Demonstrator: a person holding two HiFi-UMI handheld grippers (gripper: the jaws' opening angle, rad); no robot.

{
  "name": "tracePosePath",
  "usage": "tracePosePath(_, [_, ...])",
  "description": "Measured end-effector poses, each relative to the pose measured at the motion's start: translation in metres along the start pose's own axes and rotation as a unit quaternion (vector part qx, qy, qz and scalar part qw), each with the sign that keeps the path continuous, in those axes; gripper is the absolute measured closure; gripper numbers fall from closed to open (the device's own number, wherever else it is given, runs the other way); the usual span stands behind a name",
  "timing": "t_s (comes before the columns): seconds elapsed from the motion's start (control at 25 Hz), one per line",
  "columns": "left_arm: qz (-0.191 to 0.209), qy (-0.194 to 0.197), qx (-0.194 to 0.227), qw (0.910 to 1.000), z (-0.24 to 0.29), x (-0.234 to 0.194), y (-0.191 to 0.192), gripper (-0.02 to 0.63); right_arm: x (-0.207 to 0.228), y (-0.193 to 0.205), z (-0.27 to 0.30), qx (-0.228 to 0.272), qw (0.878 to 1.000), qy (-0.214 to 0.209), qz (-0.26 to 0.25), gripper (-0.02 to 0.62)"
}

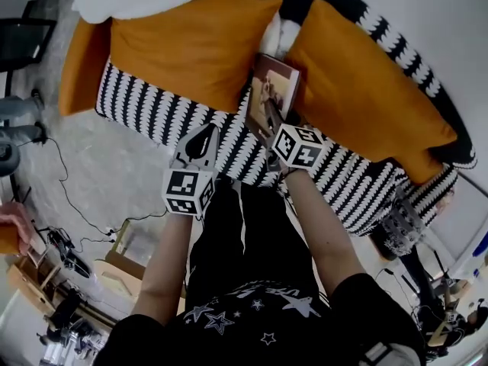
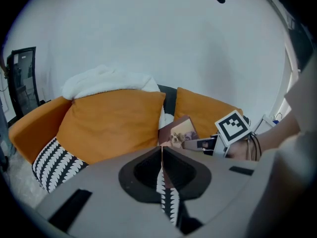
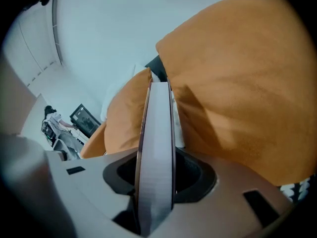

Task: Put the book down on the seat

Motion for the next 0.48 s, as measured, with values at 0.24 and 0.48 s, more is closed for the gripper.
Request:
tracePosePath(0.24, [0.007,-0.001,0.001,1.0000,0.005,-0.002,0.002,0.589,0.004,-0.004,0.011,0.003,1.000,0.013,-0.025,0.443])
tracePosePath(0.48, [0.007,-0.005,0.009,0.9999,0.001,-0.007,-0.003,0.589,-0.006,-0.007,0.006,-0.013,0.998,0.021,-0.060,0.390])
Point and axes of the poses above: the fingertips, and each gripper's own axes: z forward along the fingers, x to its right, y out of its underside, the point moved 5 cm from there along -z, backward along the fingers, and after that the axes turned 2 degrees about -y, right-handed, at the moved point
